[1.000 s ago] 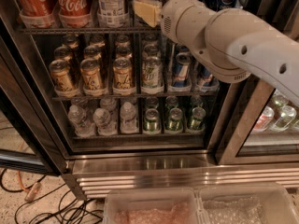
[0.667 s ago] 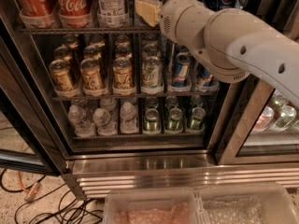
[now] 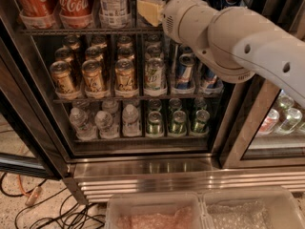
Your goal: Pick pepsi can from top shelf of fridge
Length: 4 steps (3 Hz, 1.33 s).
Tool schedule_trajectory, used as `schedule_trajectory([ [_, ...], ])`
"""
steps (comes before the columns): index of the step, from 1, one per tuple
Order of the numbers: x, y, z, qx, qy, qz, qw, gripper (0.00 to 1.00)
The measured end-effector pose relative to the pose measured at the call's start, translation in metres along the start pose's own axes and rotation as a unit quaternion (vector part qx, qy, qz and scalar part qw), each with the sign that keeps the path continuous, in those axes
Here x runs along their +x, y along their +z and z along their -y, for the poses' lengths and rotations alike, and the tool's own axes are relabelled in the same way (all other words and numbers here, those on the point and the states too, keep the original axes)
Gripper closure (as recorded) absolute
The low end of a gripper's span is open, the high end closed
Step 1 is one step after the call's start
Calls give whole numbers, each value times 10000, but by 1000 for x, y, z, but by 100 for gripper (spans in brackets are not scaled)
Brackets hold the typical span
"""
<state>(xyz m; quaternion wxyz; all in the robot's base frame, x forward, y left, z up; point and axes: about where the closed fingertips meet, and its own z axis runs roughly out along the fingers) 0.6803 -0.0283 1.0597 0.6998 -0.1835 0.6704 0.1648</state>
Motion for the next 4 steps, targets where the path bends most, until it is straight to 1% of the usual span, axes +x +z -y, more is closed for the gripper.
schedule_trajectory([
  [1, 1, 1, -6, -98, -59, -20, 9999, 100],
  [2, -1, 1, -6, -98, -59, -20, 9999, 100],
  [4, -18, -2, -26, -420, -412, 116, 9982, 100],
])
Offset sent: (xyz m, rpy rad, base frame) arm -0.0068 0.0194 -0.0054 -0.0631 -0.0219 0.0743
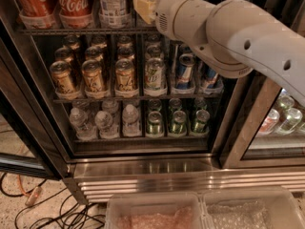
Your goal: Pick pepsi can from top shelf of fridge
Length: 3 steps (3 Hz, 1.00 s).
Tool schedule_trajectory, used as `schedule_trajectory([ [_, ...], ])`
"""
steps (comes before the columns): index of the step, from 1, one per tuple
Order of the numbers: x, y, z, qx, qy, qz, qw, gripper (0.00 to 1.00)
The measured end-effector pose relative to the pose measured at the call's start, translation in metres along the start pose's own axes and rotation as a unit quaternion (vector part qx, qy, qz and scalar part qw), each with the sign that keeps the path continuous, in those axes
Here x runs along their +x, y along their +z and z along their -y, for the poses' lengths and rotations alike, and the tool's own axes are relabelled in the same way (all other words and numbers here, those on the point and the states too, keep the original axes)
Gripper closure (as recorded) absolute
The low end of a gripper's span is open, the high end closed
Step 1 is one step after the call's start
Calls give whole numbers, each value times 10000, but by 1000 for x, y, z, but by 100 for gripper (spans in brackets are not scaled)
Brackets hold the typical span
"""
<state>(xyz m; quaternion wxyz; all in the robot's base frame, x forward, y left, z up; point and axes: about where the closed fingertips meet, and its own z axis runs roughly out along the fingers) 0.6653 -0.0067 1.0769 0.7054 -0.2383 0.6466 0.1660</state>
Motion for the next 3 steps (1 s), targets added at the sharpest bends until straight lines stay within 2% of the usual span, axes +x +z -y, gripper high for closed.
schedule_trajectory([
  [1, -11, -4, -4, -99, -121, 119, 9998, 100],
  [2, -23, -25, -4, -157, -283, 246, 9992, 100],
  [3, -25, -29, -5, -214, -322, 256, 9989, 100],
])
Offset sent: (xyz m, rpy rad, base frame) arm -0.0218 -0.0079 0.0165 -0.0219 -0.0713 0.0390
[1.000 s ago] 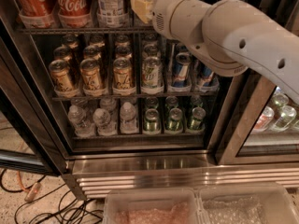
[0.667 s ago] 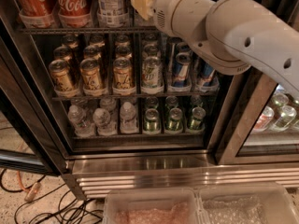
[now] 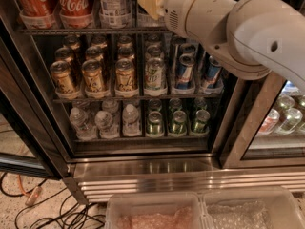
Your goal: Pick pepsi can from top shelf of fridge
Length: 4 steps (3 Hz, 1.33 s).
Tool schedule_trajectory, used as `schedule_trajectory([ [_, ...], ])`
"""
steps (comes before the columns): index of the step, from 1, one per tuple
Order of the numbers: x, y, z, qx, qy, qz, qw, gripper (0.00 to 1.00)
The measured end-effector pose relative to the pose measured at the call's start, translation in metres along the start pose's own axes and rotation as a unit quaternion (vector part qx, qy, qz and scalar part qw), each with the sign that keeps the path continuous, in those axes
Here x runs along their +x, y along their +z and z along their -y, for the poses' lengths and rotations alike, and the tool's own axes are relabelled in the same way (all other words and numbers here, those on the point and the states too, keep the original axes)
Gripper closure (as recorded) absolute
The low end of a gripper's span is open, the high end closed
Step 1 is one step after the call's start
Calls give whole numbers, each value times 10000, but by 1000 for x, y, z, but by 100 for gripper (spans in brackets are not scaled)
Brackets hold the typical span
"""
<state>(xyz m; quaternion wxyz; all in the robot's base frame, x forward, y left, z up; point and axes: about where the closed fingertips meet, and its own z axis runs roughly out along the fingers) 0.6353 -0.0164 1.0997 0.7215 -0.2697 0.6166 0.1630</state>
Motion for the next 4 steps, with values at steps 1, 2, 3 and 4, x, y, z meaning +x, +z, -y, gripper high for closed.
schedule_trajectory([
  [1, -8, -8, -3, -124, -13, 61, 9999, 100],
  [2, -17, -18, -9, -278, -28, 129, 9995, 100],
  [3, -20, -30, -22, -495, 33, 157, 9986, 100],
  [4, -14, -43, -39, -806, 170, 71, 9966, 100],
])
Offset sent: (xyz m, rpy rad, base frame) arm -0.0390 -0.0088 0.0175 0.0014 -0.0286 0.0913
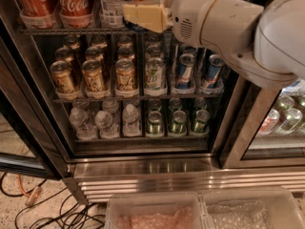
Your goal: Pick pepsi can from top shelf of fridge
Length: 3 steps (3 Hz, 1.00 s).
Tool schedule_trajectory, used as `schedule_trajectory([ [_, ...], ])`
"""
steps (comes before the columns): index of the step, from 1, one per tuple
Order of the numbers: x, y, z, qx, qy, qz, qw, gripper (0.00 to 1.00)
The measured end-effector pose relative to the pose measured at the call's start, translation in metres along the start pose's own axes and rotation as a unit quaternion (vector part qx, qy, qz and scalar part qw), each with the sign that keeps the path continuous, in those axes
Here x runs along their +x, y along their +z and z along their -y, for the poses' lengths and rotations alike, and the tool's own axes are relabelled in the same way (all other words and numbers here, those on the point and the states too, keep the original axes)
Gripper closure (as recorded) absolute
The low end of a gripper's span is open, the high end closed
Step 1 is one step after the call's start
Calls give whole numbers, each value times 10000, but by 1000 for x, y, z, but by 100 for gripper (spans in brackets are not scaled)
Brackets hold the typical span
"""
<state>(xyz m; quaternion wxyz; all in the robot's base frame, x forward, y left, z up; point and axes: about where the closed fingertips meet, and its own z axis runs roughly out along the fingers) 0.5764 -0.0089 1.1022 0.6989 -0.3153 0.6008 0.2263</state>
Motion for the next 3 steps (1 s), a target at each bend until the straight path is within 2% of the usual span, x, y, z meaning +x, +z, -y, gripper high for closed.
schedule_trajectory([
  [1, 6, -9, -15, -278, 92, -86, 9995, 100],
  [3, 12, -33, -33, -608, 169, -227, 9977, 100],
])
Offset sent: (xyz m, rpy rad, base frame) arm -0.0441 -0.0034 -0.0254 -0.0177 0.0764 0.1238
